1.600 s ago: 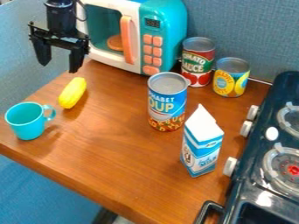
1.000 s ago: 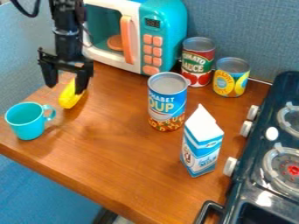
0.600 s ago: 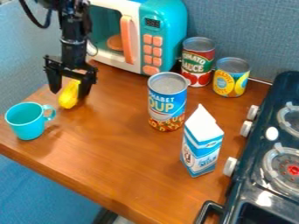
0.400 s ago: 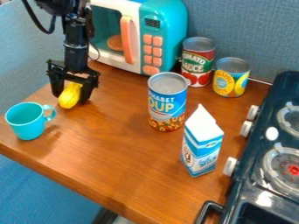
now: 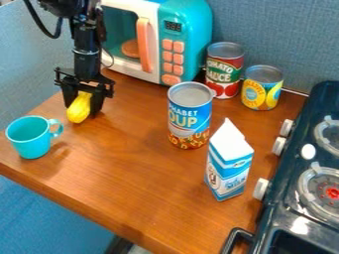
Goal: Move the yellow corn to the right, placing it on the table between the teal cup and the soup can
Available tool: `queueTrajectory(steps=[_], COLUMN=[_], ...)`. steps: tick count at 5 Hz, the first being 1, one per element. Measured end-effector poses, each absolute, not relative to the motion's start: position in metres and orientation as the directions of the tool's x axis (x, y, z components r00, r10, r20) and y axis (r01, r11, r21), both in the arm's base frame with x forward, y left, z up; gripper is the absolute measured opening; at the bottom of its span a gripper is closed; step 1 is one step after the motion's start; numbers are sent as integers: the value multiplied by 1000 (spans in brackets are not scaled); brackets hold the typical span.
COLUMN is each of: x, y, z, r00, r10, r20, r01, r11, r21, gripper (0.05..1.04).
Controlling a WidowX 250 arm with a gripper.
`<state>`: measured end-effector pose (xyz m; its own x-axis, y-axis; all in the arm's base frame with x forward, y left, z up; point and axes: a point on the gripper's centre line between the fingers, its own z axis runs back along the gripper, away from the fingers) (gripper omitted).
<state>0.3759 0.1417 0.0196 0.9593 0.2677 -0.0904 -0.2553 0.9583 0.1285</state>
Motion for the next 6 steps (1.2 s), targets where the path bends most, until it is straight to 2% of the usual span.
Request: queueTrajectory(steps=[1,2,3,4,6], x=[370,377,385,388,397], y=[126,97,50,23,23], z=[22,43,55,55,47], r00=[956,975,996,1000,999], r10=[281,221,89,10,29], r20=[-83,-26,12,18,-19], r01=[-276,-220,-90,-12,-26], r11=[959,975,993,993,993], r21=[63,32,79,117,112], gripper=[706,706,706,706,706])
